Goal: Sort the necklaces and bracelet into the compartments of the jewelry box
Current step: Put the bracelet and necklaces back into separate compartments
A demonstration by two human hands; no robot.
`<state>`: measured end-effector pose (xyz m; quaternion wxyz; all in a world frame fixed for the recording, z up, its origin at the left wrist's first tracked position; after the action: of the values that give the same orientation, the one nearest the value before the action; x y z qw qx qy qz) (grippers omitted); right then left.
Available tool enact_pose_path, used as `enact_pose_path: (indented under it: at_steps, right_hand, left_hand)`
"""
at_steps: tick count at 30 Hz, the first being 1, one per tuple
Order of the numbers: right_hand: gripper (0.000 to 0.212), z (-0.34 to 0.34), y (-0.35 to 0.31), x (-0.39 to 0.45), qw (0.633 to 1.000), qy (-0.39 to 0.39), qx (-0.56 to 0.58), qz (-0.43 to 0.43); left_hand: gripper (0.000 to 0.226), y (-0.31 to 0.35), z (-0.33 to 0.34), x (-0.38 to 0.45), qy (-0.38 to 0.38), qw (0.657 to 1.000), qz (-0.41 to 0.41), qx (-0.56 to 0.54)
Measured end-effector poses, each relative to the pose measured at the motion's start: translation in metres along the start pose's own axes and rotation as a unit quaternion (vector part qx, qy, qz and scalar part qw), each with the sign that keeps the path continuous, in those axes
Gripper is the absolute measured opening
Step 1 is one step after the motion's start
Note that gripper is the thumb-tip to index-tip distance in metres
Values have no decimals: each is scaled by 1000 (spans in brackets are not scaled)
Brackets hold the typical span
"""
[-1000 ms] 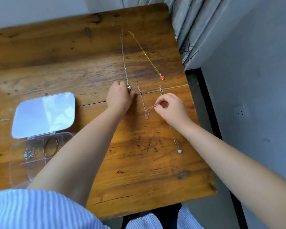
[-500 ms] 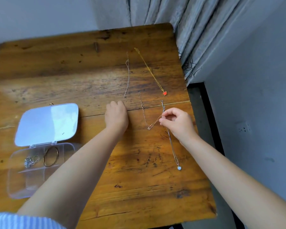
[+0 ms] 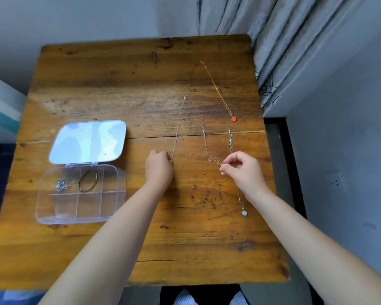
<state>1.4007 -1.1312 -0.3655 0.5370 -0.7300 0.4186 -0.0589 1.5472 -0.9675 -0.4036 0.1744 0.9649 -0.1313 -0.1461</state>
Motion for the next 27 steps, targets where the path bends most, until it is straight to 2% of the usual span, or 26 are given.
enact_pose_path:
  at_steps: [2, 6, 8, 10, 12, 14, 18, 20, 22, 23, 25, 26, 27]
  right_hand:
    - [11, 2, 2, -4, 1000, -5, 0, -7]
    - [19, 4, 4, -14, 1000, -9, 21, -9]
    - [15, 6, 2, -19, 999, -17, 36, -8]
    - [10, 10, -7, -25, 998, -33, 48, -18]
    - [10, 13, -21, -33, 996, -44, 65, -38]
    - [15, 18, -42, -44, 992, -62, 83, -67]
    - [28, 38, -89, -62, 970, -104, 197, -100]
    - [36, 58, -110, -73, 951, -132, 260, -98]
    - [38, 78, -123, -82, 936, -164, 298, -89]
    - [38, 81, -125, -85, 930, -181, 310, -81]
    - [43, 95, -134, -96, 925, -203, 307, -90]
    - [48, 106, -140, -103, 923, -211, 308, -94]
    - [53, 114, -146, -109, 921, -217, 308, -96]
  left_hand:
    - [16, -5, -3, -10, 12, 1000, 17, 5]
    - [15, -8, 0, -31, 14, 994, 74, 83]
    - [15, -15, -5, -39, 22, 999, 39, -12]
    - [15, -26, -16, -49, 26, 980, -32, -196]
    - [27, -36, -32, -58, 26, 927, -84, -363]
    - [32, -44, -54, -71, 17, 866, -94, -490]
    - [37, -63, -106, -80, 0, 818, -50, -573]
    - [43, -90, -132, -83, -1, 755, -66, -652]
    - [56, -109, -142, -85, -28, 675, -82, -732]
    - [53, -107, -142, -87, -50, 637, -91, -764]
    - [18, -110, -153, -95, -89, 565, -72, -817]
    - [10, -117, -163, -96, -99, 536, -59, -837]
    - [24, -125, -167, -95, -108, 521, -57, -845]
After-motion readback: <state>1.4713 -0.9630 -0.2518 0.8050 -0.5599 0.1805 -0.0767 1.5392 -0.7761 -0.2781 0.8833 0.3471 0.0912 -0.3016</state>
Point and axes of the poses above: each hand's wrist, its own x-axis towards the middle knuckle, its own z-axis out of the palm, y = z × x, the point moved 10 cm from there along x, towards the middle knuckle, and after that the axes turned 6 degrees about y, right-handed, at the moved point
